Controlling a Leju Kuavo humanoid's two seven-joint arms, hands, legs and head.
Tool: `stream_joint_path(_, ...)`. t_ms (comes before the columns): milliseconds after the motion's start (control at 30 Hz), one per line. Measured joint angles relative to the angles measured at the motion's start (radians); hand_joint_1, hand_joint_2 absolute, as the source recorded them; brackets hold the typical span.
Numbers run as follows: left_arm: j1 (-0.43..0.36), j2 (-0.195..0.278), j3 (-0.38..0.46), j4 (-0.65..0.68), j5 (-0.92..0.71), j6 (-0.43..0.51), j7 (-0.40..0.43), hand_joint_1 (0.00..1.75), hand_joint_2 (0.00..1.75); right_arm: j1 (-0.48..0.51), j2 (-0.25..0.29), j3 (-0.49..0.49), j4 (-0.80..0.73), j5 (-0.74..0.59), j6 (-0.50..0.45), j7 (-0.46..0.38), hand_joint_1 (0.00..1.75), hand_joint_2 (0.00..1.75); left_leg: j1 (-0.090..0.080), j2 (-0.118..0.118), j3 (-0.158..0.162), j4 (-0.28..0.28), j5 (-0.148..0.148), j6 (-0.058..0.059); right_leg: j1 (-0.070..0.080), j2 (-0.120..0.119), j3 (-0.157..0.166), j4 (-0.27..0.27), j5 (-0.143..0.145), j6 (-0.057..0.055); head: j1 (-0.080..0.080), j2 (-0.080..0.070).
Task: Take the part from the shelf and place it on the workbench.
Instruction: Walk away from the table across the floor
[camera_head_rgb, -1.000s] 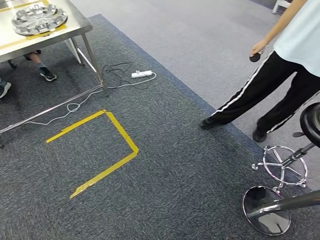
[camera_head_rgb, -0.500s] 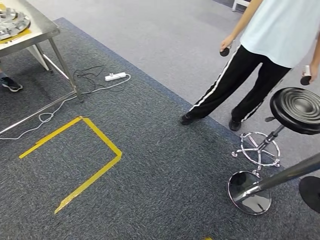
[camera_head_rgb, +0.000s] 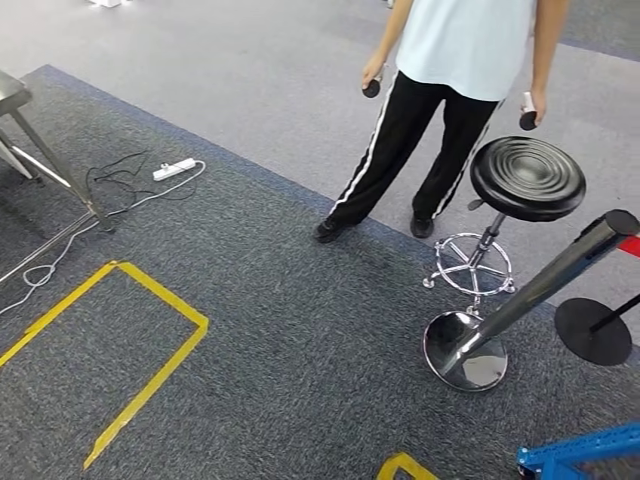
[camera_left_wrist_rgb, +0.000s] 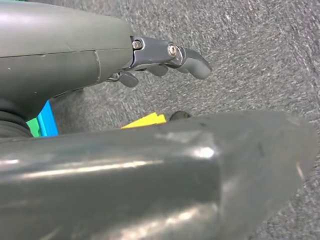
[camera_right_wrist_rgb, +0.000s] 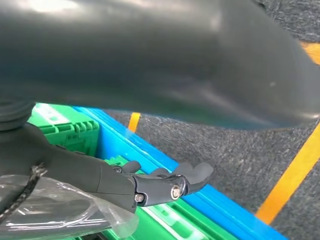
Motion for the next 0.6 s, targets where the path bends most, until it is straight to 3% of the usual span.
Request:
stream_joint_path(33,0.001,0.000,0.000,0.000,0.002,0.000,0.000,0.00,0.00,0.000,0.000,0.000,0.000,0.000,0.000,0.000,0.00,0.00,0.000,-0.003,-0.019,0.045,-0.011,0.000,0.001,0.013,-0.001,0.000,0.001,-0.001,0.000,0.000)
stream_joint_path(67,0.001,0.000,0.000,0.000,0.003,0.000,0.000,0.00,0.00,0.001,0.000,-0.001,0.000,0.001,0.000,0.000,0.00,0.00,0.000,-0.004,-0.024,0.056,-0.002,0.002,0.002,0.027,0.000,0.001,0.001,-0.001,0.000,0.000)
stream_joint_path(133,0.001,0.000,0.000,0.000,0.005,0.000,0.000,0.00,0.00,0.002,0.000,-0.003,0.000,0.002,0.000,-0.001,0.00,0.00,0.000,-0.016,0.016,-0.037,0.069,0.009,0.004,0.055,0.002,0.003,0.001,0.000,0.000,0.000)
stream_joint_path(200,0.002,0.000,0.000,0.000,0.006,0.000,0.000,0.00,0.00,0.000,0.002,-0.004,0.000,0.005,0.000,-0.002,0.00,0.00,0.001,-0.057,0.072,-0.165,0.129,0.020,0.006,0.081,-0.002,0.009,-0.001,0.004,0.001,0.000)
stream_joint_path(267,0.002,0.000,0.000,0.000,0.009,0.000,0.000,0.00,0.00,-0.002,0.003,-0.005,0.000,0.006,0.002,-0.003,0.00,0.00,0.000,-0.081,0.090,-0.215,0.136,0.025,0.004,0.102,-0.013,0.014,0.001,0.016,0.000,0.000)
stream_joint_path(333,-0.001,0.000,-0.001,0.000,0.011,0.000,-0.001,0.00,0.00,0.002,0.003,-0.006,0.000,0.007,0.002,-0.003,0.00,0.00,-0.001,-0.066,0.089,-0.225,0.139,0.032,-0.001,0.114,-0.026,0.014,0.004,0.031,-0.001,0.000)
stream_joint_path(400,-0.002,-0.001,-0.001,0.000,0.011,0.000,-0.003,0.00,0.00,0.005,0.003,-0.007,0.000,0.009,0.001,-0.003,0.00,0.00,0.001,-0.044,0.091,-0.237,0.147,0.043,-0.001,0.076,-0.050,0.046,-0.019,0.040,0.004,0.000)
stream_joint_path(467,-0.002,-0.001,-0.001,0.000,0.011,-0.001,-0.006,0.00,0.00,0.001,0.003,-0.008,0.000,0.011,0.000,-0.003,0.00,0.00,0.001,-0.016,0.091,-0.243,0.149,0.050,-0.001,0.021,-0.106,0.158,-0.082,0.047,0.010,0.000)
stream_joint_path(533,-0.002,-0.001,0.000,0.000,0.010,-0.001,-0.007,0.00,0.00,-0.002,0.003,-0.010,0.000,0.013,0.000,-0.005,0.00,0.00,-0.001,0.013,0.089,-0.243,0.149,0.052,-0.005,0.004,-0.166,0.281,-0.131,0.054,0.011,0.000)
stream_joint_path(567,-0.003,-0.001,0.001,0.000,0.010,-0.001,-0.008,0.00,0.00,-0.001,0.003,-0.011,0.000,0.014,0.000,-0.005,0.00,0.00,-0.002,0.026,0.088,-0.242,0.148,0.052,-0.006,0.001,-0.174,0.300,-0.129,0.057,0.011,0.000)
stream_joint_path(600,-0.004,-0.001,0.001,0.000,0.009,-0.001,-0.008,0.00,0.00,0.000,0.003,-0.013,0.000,0.015,0.000,-0.006,0.00,0.00,-0.002,0.037,0.089,-0.242,0.147,0.051,-0.007,-0.003,-0.161,0.278,-0.109,0.058,0.011,0.000)
